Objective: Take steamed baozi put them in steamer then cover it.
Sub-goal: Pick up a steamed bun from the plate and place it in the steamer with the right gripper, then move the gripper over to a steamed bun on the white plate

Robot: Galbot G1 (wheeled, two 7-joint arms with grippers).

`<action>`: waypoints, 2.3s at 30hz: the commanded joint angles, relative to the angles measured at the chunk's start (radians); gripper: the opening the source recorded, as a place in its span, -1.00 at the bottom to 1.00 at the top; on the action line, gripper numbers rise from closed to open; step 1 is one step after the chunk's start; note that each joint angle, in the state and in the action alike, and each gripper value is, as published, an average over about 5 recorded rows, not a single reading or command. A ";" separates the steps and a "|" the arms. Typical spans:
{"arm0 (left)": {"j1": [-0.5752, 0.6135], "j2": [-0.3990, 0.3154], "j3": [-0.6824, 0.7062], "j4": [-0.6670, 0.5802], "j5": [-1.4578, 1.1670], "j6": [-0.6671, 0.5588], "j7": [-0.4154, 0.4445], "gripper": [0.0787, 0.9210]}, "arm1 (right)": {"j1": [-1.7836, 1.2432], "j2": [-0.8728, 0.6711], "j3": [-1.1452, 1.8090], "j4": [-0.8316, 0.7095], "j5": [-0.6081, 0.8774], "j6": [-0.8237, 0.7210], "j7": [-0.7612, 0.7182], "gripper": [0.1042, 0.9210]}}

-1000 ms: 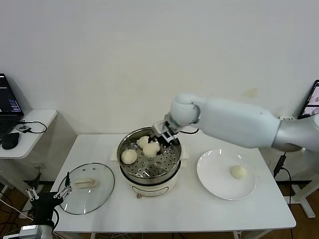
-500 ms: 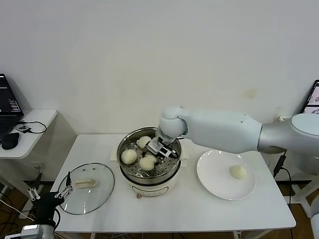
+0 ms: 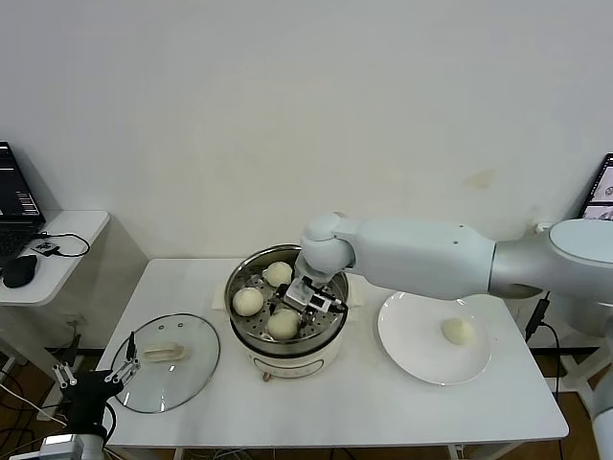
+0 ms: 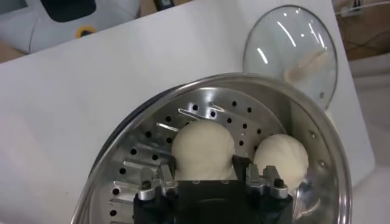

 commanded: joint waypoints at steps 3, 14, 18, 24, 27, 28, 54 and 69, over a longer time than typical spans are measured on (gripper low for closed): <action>-0.001 0.002 0.001 -0.002 0.000 0.000 0.000 0.77 | 0.047 -0.054 0.030 0.006 -0.001 0.000 -0.003 0.73; -0.013 0.026 -0.003 0.004 -0.011 0.004 0.001 0.77 | 0.132 -0.313 0.114 0.071 0.120 -0.327 -0.075 0.76; -0.024 0.037 0.004 0.012 -0.011 0.007 0.002 0.77 | 0.128 -0.445 0.116 0.132 0.142 -0.444 -0.085 0.76; -0.042 0.047 0.024 0.027 -0.010 0.010 0.004 0.77 | 0.044 -0.656 0.140 0.196 0.094 -0.467 -0.113 0.76; -0.046 0.050 0.032 0.035 -0.007 0.010 0.004 0.77 | -0.074 -0.729 0.220 0.189 0.038 -0.441 -0.122 0.76; -0.046 0.052 0.033 0.039 -0.006 0.010 0.004 0.77 | -0.121 -0.746 0.258 0.180 0.018 -0.432 -0.123 0.76; -0.013 0.056 0.025 0.046 0.013 0.016 0.003 0.77 | -0.728 -0.661 0.783 -0.138 -0.346 -0.284 -0.114 0.76; -0.010 0.062 0.011 0.045 0.009 0.015 0.001 0.77 | -0.731 -0.539 0.804 -0.256 -0.345 -0.264 -0.082 0.75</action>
